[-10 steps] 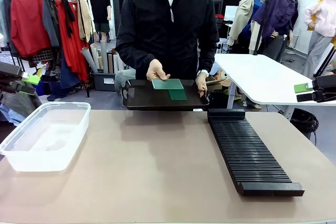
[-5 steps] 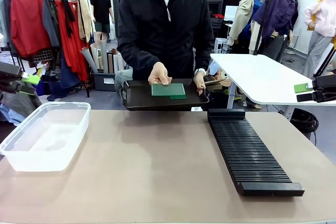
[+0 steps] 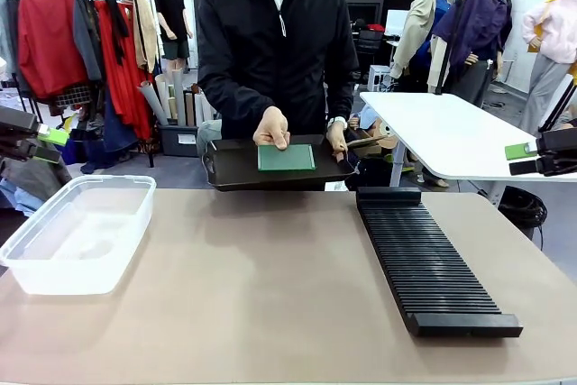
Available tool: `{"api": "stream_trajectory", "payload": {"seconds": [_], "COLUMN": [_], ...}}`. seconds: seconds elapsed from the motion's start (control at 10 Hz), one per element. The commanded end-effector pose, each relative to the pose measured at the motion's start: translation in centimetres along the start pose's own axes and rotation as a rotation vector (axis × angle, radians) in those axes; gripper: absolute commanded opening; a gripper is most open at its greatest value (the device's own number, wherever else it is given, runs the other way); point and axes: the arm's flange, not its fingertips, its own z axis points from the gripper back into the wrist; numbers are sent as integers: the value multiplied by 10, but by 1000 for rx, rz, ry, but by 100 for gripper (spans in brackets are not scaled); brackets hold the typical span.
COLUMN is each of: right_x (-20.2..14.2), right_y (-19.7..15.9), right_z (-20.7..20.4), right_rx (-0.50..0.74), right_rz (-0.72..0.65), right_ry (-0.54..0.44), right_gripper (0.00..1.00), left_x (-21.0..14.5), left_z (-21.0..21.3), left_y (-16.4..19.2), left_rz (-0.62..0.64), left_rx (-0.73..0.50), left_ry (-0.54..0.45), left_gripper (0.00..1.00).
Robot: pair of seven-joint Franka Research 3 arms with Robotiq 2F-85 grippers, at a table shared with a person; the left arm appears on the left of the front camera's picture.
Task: Sort PCBs into racks and boxes based on the side picked up.
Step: Pick up the Blank PCB handed by the Human.
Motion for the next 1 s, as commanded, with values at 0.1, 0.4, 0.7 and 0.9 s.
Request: {"api": "stream_trajectory", "payload": {"seconds": [0.1,0.4,0.7,0.9], "right_x": [0,9,28,42], "right_y": [3,-6,-22,-30], "right_z": [-2,-3,-13,-25], "right_rx": [12,45,105,150], "right_rz": [-7,23,37,37], "right_ry": [-18,-24,-35,-14], "right_gripper": [100,100,100,100], "left_x": [0,0,0,0], "left_z": [1,1,1,1], "left_y": [-1,-1,-1,-1], "left_rz": [-2,-2,-2,-2], "left_rx": [1,1,1,1], "left_ry": [-2,-2,-2,-2], "left_gripper": [100,100,100,100]}}
